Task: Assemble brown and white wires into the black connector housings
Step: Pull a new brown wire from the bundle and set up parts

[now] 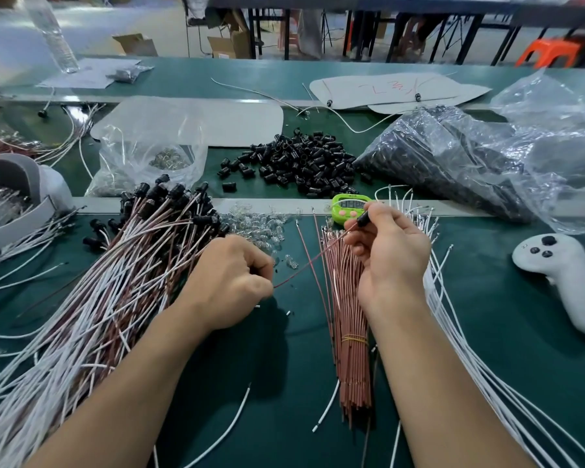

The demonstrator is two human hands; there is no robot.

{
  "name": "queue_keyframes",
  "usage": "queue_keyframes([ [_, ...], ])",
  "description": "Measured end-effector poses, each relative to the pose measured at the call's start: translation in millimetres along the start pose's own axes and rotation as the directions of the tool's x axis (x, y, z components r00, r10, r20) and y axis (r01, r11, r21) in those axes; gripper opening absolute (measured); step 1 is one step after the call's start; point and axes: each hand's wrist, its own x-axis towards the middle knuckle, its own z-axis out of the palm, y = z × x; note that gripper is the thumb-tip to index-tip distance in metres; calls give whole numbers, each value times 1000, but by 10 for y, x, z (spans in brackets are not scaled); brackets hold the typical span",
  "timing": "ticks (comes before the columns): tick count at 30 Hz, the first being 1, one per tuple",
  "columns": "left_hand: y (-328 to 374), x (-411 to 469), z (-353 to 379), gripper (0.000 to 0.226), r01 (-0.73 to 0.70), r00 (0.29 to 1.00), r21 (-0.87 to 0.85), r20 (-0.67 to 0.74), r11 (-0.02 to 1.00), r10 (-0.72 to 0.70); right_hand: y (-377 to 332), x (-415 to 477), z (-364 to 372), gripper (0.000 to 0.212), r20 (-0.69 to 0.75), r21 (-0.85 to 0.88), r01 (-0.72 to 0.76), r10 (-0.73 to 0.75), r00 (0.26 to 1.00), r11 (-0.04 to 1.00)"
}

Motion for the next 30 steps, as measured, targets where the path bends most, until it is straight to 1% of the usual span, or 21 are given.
queue_keyframes([
  [1, -16, -1, 2, 6, 6, 1000, -8, 11, 1000, -6, -3, -1, 2, 26, 33, -30, 6, -5, 999, 1000],
  [2, -21, -4, 8, 11, 16, 1000, -43, 12, 999, -15, -7, -7, 4, 25, 81, -69, 12, -6, 997, 998],
  [4, -3, -11, 18, 26, 37, 999, -207, -8, 978, -39, 6, -41, 40, 25, 209, -148, 19, 12, 978, 989],
  [5, 12, -9, 27, 29, 34, 999, -305, -26, 952, -44, 31, -72, 68, 27, 273, -188, 25, 27, 962, 982],
  [7, 36, 7, 57, 21, 9, 995, -425, -84, 905, -50, 102, -134, 127, 31, 357, -266, 52, 49, 933, 963],
  [9, 41, 31, 89, 11, -7, 986, -434, -155, 901, -67, 165, -169, 173, 28, 384, -328, 87, 49, 922, 941],
  [11, 40, 48, 114, 6, 10, 981, -434, -172, 901, -94, 196, -173, 197, 25, 390, -347, 102, 45, 920, 932],
  [14, 45, 53, 134, 21, 63, 981, -435, -137, 898, -135, 197, -167, 195, 18, 398, -321, 64, 74, 914, 945],
  [18, 40, 95, 150, 21, 107, 978, -477, -108, 872, -179, 196, -184, 181, 18, 436, -302, 13, 126, 891, 953],
  [20, 25, 118, 169, 17, 143, 971, -501, -97, 853, -219, 186, -165, 176, 16, 431, -305, 32, 108, 896, 952],
  [22, 10, 131, 195, 14, 181, 962, -500, -87, 847, -257, 183, -133, 158, 20, 409, -308, 75, 61, 910, 949],
  [25, 21, 124, 223, 12, 206, 953, -495, -95, 844, -289, 181, -112, 126, 26, 406, -275, 87, 34, 913, 958],
  [30, 2, 106, 215, 16, 168, 938, -407, -212, 898, -272, 203, -81, 120, 23, 424, -312, 155, -9, 905, 937],
])
